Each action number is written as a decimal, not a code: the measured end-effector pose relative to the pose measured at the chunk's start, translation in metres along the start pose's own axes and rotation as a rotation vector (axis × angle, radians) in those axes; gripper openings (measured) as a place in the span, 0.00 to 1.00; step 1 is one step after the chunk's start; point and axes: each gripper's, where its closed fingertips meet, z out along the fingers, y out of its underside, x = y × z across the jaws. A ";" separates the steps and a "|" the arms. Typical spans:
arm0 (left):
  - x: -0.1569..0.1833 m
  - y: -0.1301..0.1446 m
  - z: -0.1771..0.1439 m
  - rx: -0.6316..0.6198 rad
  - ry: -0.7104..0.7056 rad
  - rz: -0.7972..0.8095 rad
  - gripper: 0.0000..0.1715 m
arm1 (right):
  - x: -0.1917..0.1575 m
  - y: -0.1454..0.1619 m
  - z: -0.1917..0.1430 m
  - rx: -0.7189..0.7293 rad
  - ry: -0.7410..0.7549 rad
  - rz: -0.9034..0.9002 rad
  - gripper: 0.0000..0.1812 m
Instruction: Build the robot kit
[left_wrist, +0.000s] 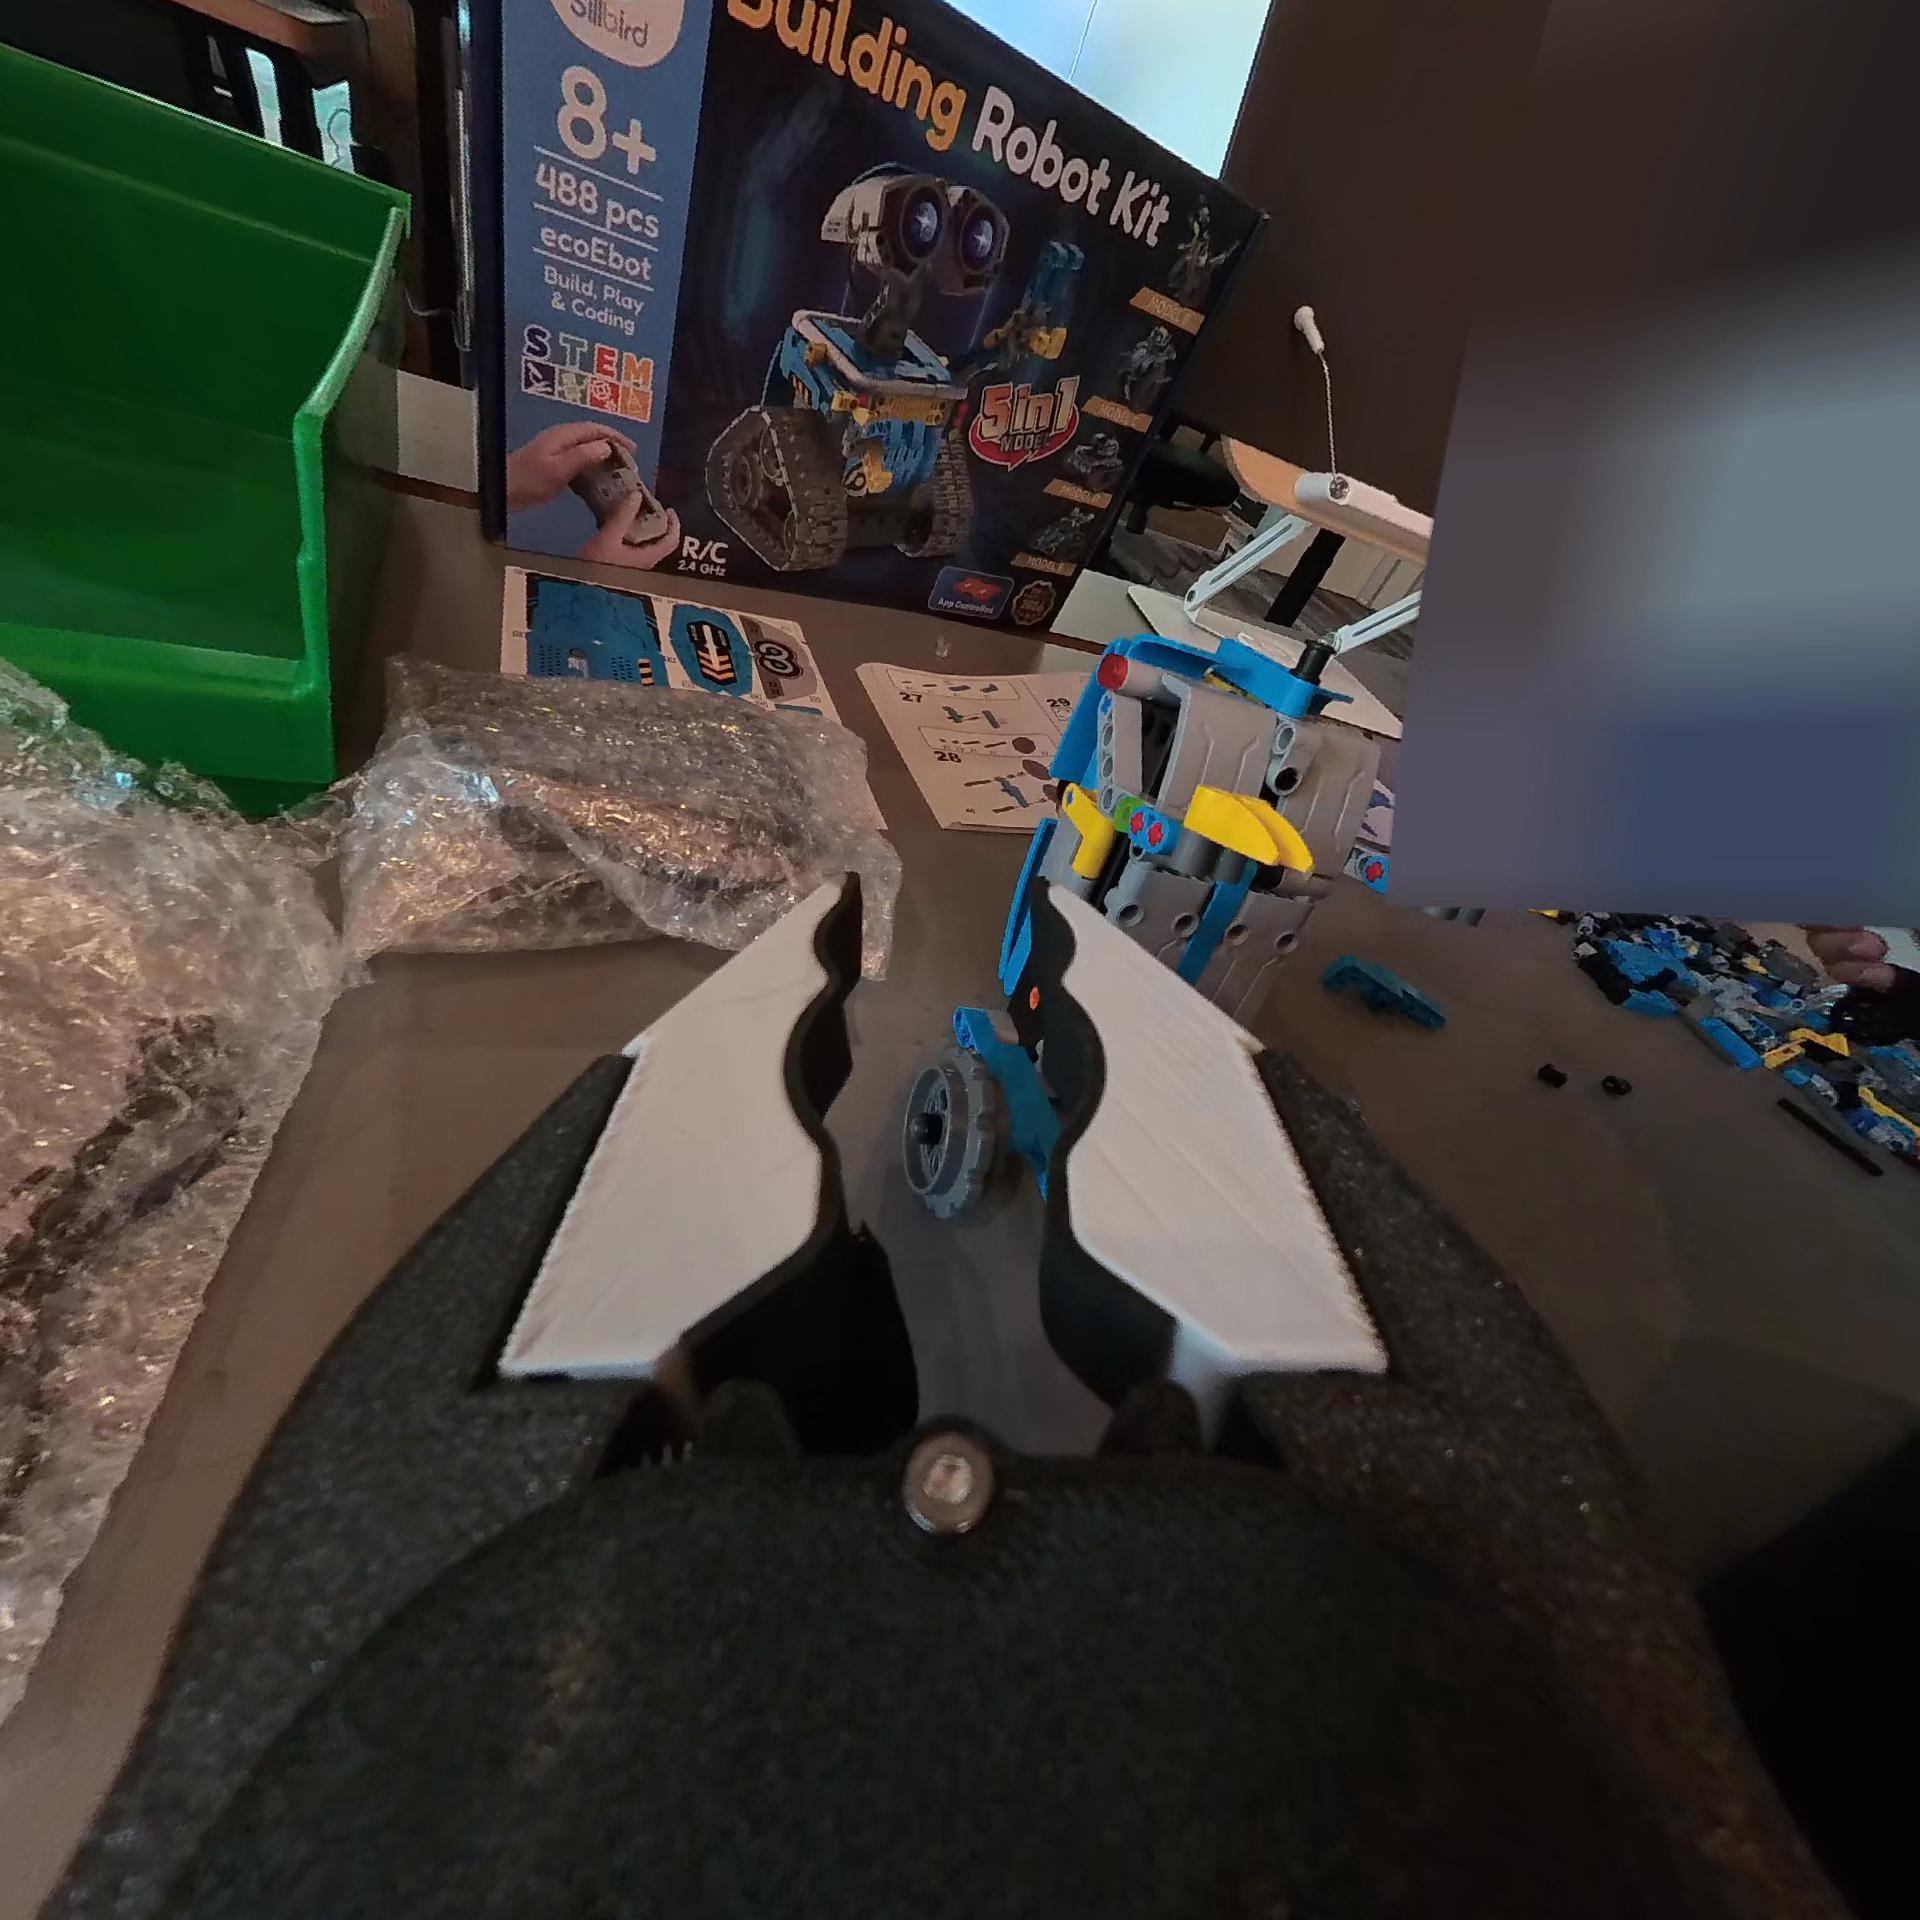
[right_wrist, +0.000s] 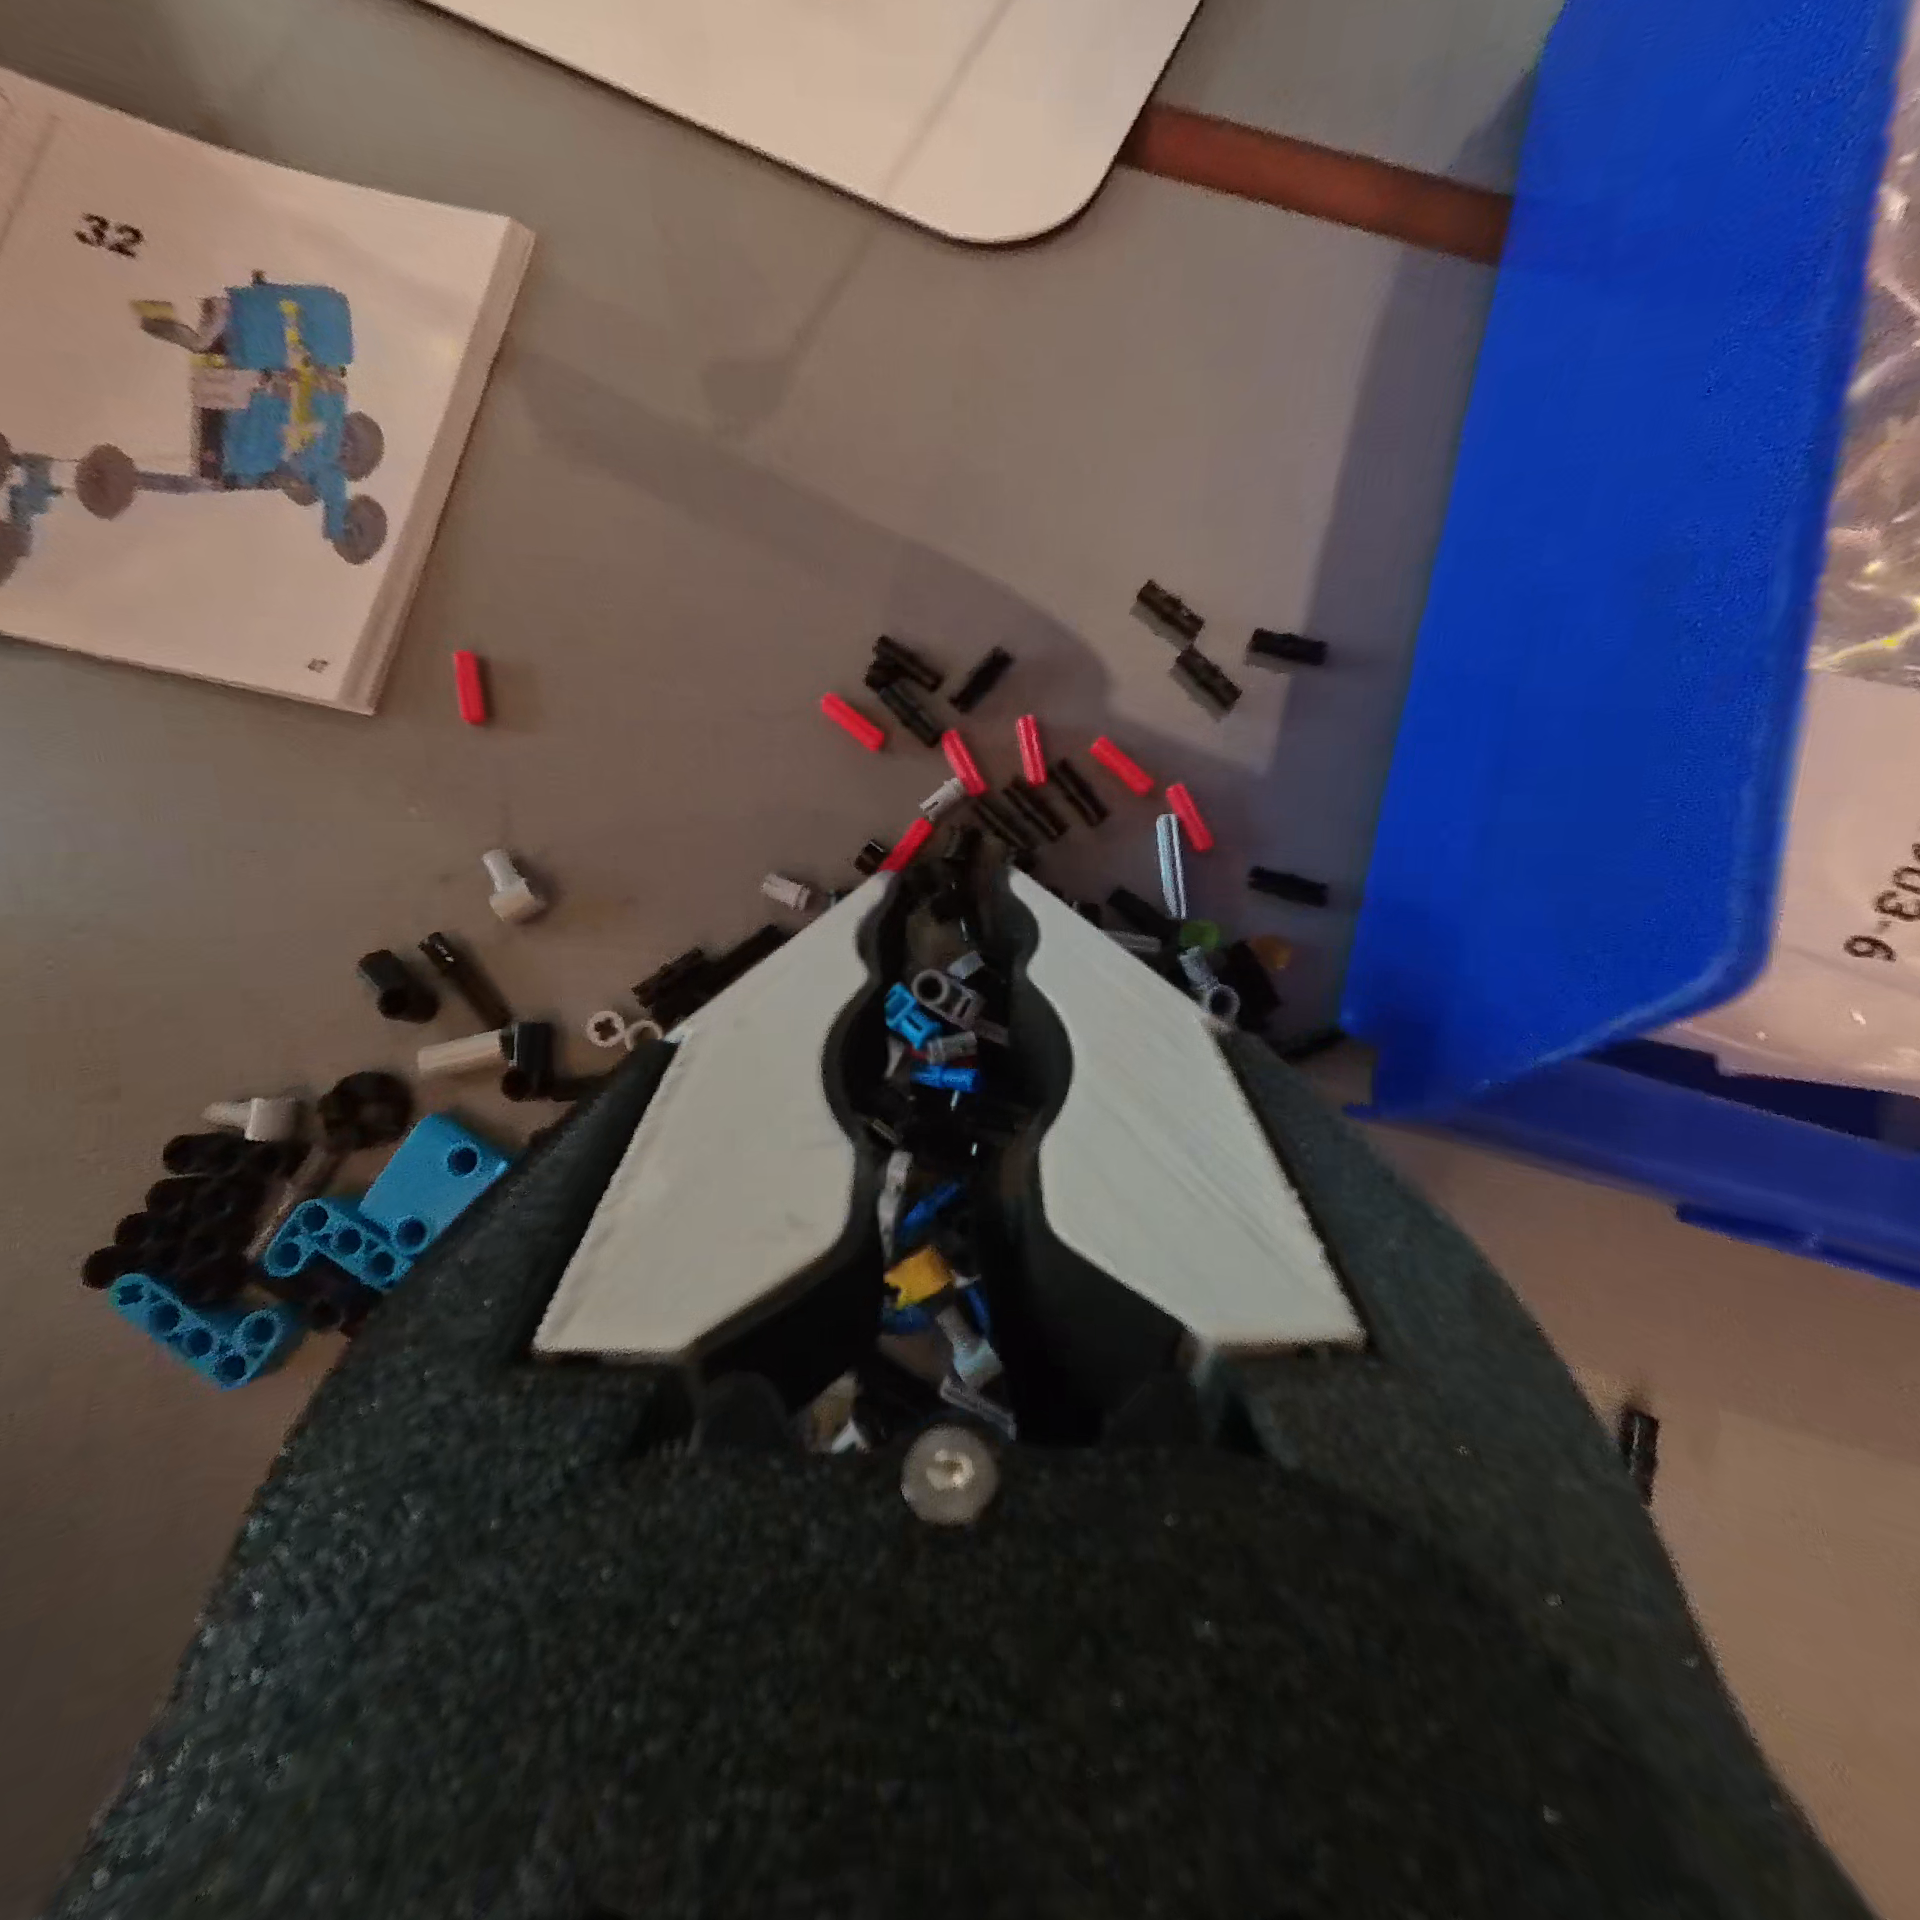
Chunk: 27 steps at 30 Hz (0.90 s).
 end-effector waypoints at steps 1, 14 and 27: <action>0.000 0.000 0.000 0.002 0.000 -0.001 0.18 | -0.002 0.001 0.002 -0.008 0.001 -0.016 0.09; -0.001 -0.001 -0.002 0.009 0.006 -0.019 0.18 | -0.018 0.002 0.018 -0.034 0.004 -0.092 0.03; -0.001 0.000 -0.001 0.002 0.002 -0.018 0.18 | -0.114 -0.007 -0.016 0.055 -0.397 -0.270 0.02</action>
